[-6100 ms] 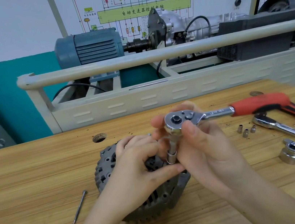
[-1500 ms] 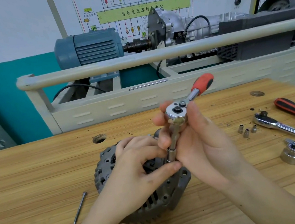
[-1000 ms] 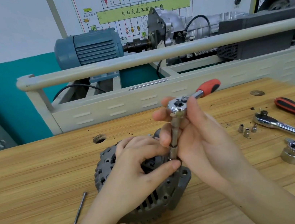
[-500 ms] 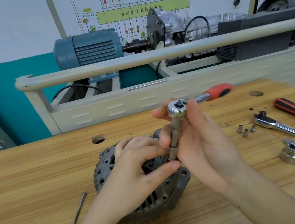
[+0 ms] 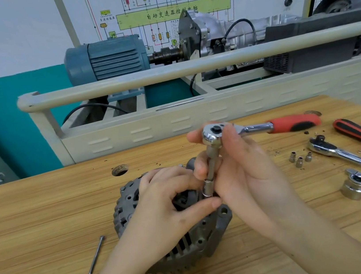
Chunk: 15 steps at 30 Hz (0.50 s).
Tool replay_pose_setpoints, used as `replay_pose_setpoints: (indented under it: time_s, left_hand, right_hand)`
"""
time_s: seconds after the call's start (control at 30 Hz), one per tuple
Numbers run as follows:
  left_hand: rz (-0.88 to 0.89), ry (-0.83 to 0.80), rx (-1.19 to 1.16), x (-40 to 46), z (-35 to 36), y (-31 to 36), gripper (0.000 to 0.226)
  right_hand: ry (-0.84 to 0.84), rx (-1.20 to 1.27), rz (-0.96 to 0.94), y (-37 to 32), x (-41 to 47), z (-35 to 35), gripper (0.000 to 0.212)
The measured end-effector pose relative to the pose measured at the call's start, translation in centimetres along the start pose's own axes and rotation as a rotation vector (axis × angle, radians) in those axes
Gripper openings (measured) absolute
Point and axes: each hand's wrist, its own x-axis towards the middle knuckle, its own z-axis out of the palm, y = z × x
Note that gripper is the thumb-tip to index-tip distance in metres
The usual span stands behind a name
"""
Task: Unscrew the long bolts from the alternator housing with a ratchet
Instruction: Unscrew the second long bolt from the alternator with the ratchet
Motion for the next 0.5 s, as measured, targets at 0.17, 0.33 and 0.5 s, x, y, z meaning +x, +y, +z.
replay_pose_setpoints:
  time_s: [0.17,0.33,0.5]
  left_hand:
    - [-0.021,0.013,-0.007,0.08,0.0,0.25,0.039]
    - [-0.034,0.031,-0.009,0.14,0.21,0.15,0.047]
    - [-0.043,0.018,-0.02,0.17,0.15,0.09,0.048]
  right_hand:
    - [-0.009,0.102,0.054,0.04,0.26,-0.15,0.035]
    - [0.008,0.039,0.048,-0.05,0.1,-0.02,0.039]
    - [-0.018,0.015,0.025,-0.14,0.0,-0.07,0.038]
